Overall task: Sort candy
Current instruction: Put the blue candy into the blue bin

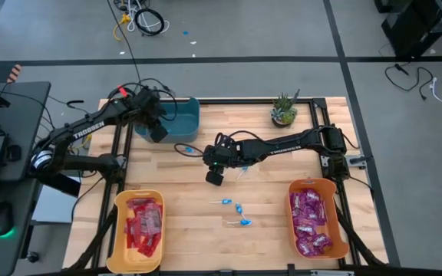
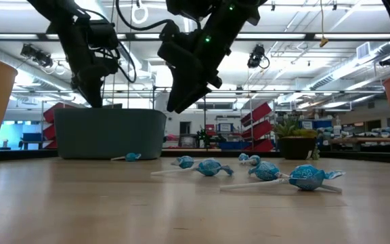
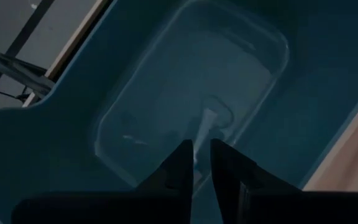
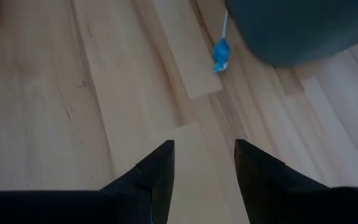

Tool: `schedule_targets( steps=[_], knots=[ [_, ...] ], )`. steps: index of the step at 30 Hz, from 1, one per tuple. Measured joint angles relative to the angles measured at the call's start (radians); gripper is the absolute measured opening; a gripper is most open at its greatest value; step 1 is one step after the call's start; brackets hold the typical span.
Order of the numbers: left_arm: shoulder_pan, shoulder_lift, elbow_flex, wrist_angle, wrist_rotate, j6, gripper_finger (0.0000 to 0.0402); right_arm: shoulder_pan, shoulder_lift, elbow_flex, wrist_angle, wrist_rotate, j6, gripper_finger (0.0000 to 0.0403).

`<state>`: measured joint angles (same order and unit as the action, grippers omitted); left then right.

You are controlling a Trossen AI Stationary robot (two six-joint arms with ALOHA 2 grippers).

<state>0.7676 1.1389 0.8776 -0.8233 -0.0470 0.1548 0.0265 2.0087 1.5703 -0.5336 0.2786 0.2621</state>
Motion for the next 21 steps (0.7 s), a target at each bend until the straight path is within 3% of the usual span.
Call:
schedule_targets(
  steps=[7, 13, 16, 21],
  knots=[
    [-0.001, -0.002, 0.000, 0.017, 0.000, 0.012, 0.0073, 0.000, 0.001, -0.069, 0.243, -0.025, -0.051, 0.0154],
    [-0.003, -0.038, 0.000, 0.015, 0.020, 0.026, 0.0074, -0.001, 0.002, -0.186, 0.566, -0.044, -0.142, 0.0154],
    [-0.003, -0.076, 0.012, 0.020, 0.064, 0.034, 0.0074, -0.005, 0.003, -0.237, 0.670, -0.045, -0.216, 0.0154],
    [-0.004, -0.164, 0.021, 0.115, 0.189, 0.044, 0.0074, -0.032, 0.003, -0.251, 0.698, -0.052, -0.262, 0.0154]
  ],
)
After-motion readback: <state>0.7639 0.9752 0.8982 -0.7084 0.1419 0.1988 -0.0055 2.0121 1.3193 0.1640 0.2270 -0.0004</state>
